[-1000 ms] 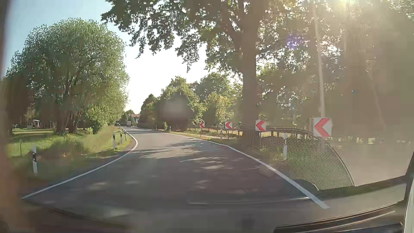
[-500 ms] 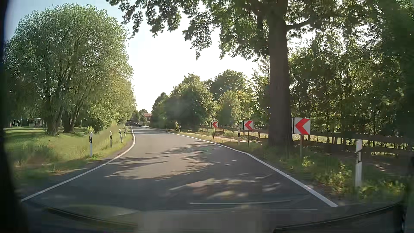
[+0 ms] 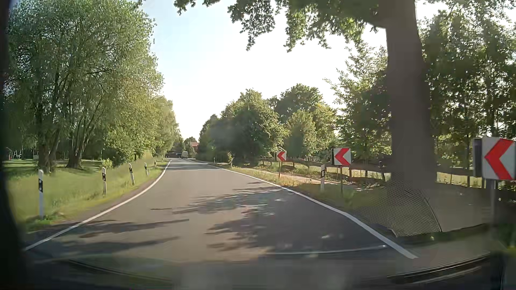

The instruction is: Follow the waypoints while adhering to traffic rules and regulations

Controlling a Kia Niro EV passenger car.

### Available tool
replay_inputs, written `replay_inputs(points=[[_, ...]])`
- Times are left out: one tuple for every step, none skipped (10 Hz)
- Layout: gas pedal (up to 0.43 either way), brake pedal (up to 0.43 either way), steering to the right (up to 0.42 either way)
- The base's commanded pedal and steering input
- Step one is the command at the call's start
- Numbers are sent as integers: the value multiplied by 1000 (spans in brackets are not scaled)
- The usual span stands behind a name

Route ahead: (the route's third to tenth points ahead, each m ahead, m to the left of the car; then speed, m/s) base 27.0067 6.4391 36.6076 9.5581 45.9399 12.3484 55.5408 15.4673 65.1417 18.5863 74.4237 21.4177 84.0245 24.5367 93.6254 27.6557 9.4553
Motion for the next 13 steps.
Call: replay_inputs(points=[[150, 6, -42], [150, 6, -44], [150, 6, -51], [150, 6, -58], [150, 6, -63], [157, 6, -66], [157, 12, -69], [169, 6, -70], [177, 6, -70], [189, 6, -71], [197, 6, -75], [209, 6, -78], [220, 6, -77]])
